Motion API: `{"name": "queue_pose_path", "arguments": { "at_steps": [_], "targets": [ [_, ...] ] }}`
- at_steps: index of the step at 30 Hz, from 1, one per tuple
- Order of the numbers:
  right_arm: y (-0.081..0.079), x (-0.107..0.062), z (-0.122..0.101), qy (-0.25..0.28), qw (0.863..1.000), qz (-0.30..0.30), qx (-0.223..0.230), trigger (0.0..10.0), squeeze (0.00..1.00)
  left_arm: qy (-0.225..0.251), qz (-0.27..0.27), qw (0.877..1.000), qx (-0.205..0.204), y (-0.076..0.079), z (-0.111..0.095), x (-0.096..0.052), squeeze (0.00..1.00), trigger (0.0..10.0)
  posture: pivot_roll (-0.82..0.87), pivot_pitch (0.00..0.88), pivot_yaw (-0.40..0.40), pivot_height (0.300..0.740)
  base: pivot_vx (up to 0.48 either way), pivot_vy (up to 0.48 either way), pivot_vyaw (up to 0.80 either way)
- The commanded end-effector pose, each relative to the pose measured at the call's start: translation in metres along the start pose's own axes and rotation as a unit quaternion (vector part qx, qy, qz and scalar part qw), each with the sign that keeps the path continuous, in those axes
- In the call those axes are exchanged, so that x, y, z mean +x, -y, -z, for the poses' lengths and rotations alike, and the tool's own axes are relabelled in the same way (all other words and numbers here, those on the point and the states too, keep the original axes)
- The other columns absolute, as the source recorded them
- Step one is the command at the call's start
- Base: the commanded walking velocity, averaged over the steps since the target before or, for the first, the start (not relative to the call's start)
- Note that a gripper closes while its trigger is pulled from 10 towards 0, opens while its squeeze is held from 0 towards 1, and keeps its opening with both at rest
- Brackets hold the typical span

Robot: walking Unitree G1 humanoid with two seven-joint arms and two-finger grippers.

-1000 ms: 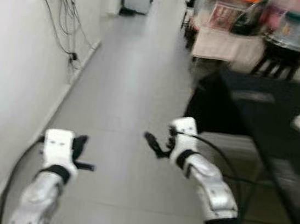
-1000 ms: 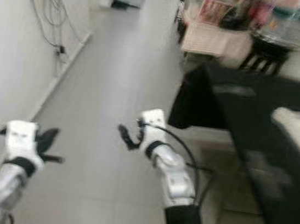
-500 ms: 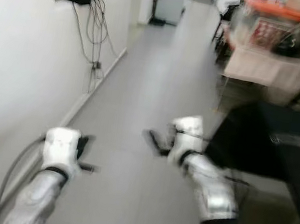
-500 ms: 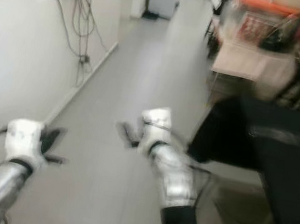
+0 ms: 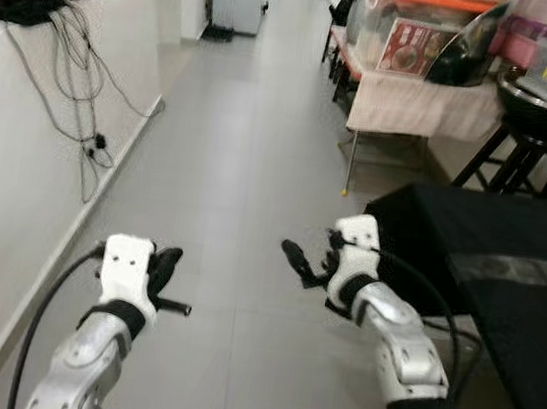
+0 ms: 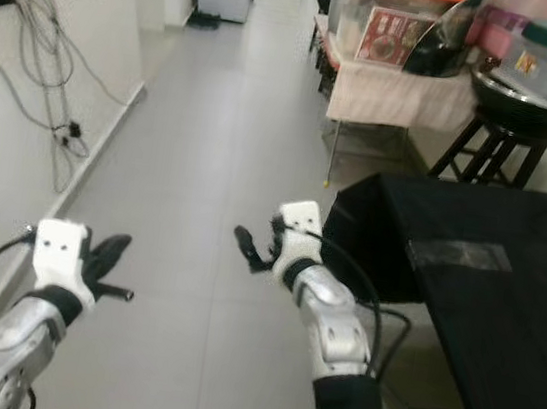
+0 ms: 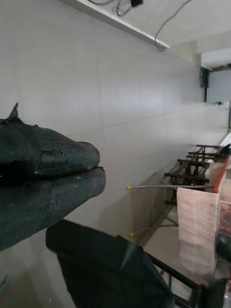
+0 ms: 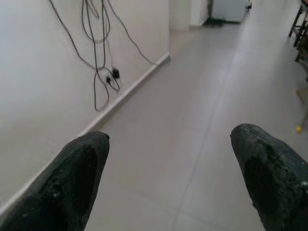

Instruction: Building children table

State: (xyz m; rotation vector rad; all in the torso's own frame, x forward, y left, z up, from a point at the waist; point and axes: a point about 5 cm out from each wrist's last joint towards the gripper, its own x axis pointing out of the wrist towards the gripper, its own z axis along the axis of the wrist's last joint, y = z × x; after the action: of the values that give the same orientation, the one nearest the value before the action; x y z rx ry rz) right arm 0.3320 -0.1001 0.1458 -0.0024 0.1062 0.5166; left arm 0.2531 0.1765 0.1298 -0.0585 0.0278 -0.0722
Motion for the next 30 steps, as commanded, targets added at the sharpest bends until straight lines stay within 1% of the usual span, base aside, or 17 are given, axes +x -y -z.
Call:
{"name": "queue_pose_path", "arguments": {
  "at_steps": [1,4,6,7,12,17,18,23,25,30],
  "targets": [
    [0.013,-0.008,0.004,-0.005,1.000,0.020,0.000,10.0,0.00,-0.003,0.012,1.000,-0.003,0.004,0.000,0.003,0.00,10.0,0.00,0.000,-0.062,0.740,0.439,0.000,-0.80],
    [0.013,-0.008,0.004,-0.004,1.000,0.019,-0.001,10.0,0.00,-0.003,0.014,1.000,-0.003,0.004,0.000,0.003,0.00,10.0,0.00,0.000,-0.062,0.740,0.435,0.000,-0.80],
    [0.013,-0.008,-0.001,0.003,1.000,0.016,-0.019,10.0,0.00,-0.001,0.020,1.000,0.000,0.004,-0.001,0.004,0.00,10.0,0.00,0.000,-0.062,0.740,0.431,0.000,-0.80],
    [0.013,-0.008,-0.001,0.003,1.000,0.016,-0.019,10.0,0.00,-0.001,0.020,1.000,0.000,0.004,-0.001,0.004,0.00,10.0,0.00,0.000,-0.062,0.740,0.428,0.000,-0.80],
    [0.009,-0.004,-0.022,0.042,0.998,0.007,-0.036,10.0,0.00,0.004,0.048,0.999,0.003,0.007,-0.002,0.004,0.00,10.0,0.00,0.000,-0.063,0.740,0.421,0.000,-0.80],
    [0.008,-0.003,-0.027,0.052,0.998,0.005,-0.038,10.0,0.00,0.007,0.057,0.998,0.004,0.008,-0.003,0.005,0.00,10.0,0.00,0.000,-0.063,0.740,0.409,0.000,-0.80],
    [0.006,-0.002,-0.026,0.055,0.998,0.006,-0.040,10.0,0.00,0.013,0.065,0.998,0.000,0.009,-0.005,0.005,0.00,10.0,0.00,0.000,-0.063,0.740,0.000,0.000,-0.80],
    [0.001,-0.001,-0.023,0.056,0.997,0.003,-0.048,10.0,0.00,0.021,0.067,0.998,-0.002,0.010,-0.007,0.006,0.00,10.0,0.00,0.000,-0.062,0.740,0.000,0.000,-0.80],
    [-0.001,0.000,-0.022,0.055,0.997,0.004,-0.061,10.0,0.00,0.024,0.069,0.997,0.002,0.011,-0.008,0.006,0.00,10.0,0.00,0.000,-0.062,0.740,0.000,0.000,-0.80],
    [-0.002,0.002,-0.019,0.051,0.997,0.006,-0.063,10.0,0.00,0.026,0.079,0.996,0.017,0.013,-0.008,0.006,0.00,10.0,0.00,0.000,-0.063,0.740,0.000,0.000,-0.80]
  ]
}}
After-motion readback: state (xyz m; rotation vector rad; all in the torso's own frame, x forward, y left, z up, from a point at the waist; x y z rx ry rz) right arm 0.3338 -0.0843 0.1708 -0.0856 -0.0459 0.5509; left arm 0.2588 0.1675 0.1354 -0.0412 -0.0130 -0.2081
